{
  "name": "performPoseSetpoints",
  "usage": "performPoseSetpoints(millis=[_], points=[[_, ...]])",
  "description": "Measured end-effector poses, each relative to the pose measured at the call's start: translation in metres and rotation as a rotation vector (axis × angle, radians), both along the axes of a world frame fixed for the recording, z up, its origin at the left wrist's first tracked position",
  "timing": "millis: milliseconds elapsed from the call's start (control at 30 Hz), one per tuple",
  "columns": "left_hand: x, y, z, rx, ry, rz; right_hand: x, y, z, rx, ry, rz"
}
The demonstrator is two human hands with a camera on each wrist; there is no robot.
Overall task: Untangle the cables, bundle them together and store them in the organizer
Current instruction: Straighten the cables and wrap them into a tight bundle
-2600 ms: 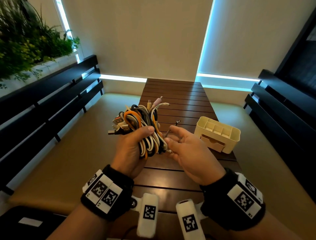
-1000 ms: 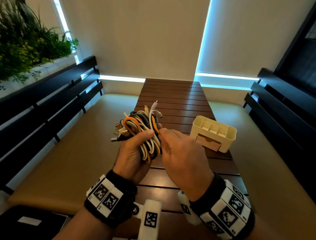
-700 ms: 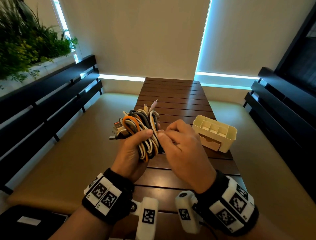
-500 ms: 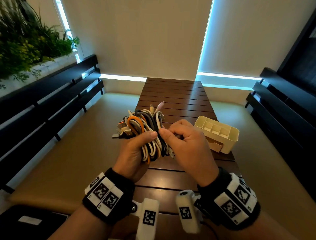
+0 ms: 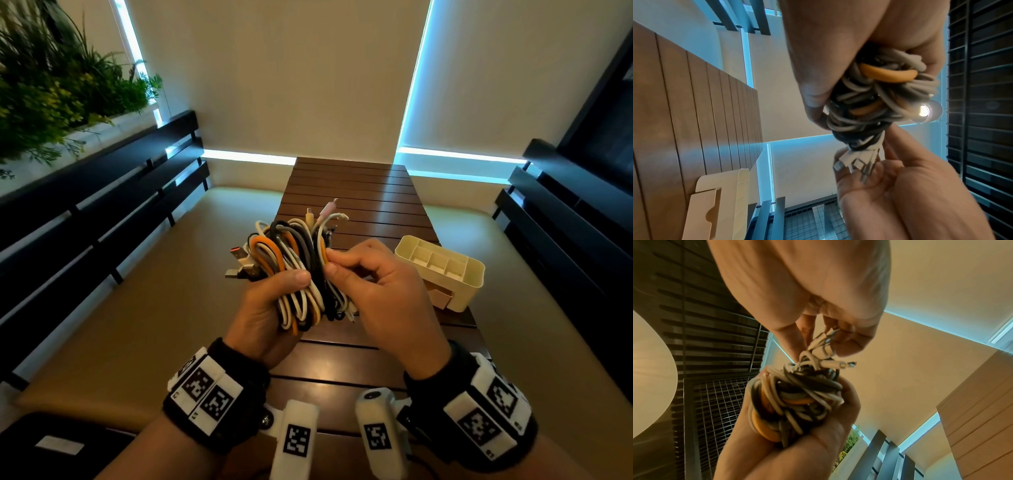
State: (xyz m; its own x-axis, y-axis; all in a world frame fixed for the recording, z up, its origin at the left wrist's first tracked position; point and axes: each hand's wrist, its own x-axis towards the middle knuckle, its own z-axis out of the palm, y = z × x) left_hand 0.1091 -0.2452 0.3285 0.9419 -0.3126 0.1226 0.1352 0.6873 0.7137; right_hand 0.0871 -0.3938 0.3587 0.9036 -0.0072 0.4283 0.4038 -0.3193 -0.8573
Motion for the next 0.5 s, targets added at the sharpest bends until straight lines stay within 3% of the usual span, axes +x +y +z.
performPoseSetpoints(millis=[133,267,367,500], points=[[0.001,0.003,0.002,-0.054,-0.034,-0.09,0.005,-0.003,0.006,0.045,0.131,0.081],[0.003,0.004,-0.001,0.007,-0.017,-0.084,0.01,-0.005,0.008,0.022,0.266,0.127],[0.002,0.001,-0.004,0.035,0.046,-0.023,0.007,0.001,0.005,-0.147,0.244,0.039],[0.003,0.0,-0.006,0.06,0.127,0.041,0.003,0.007,-0.003,-0.05,0.243,-0.022]])
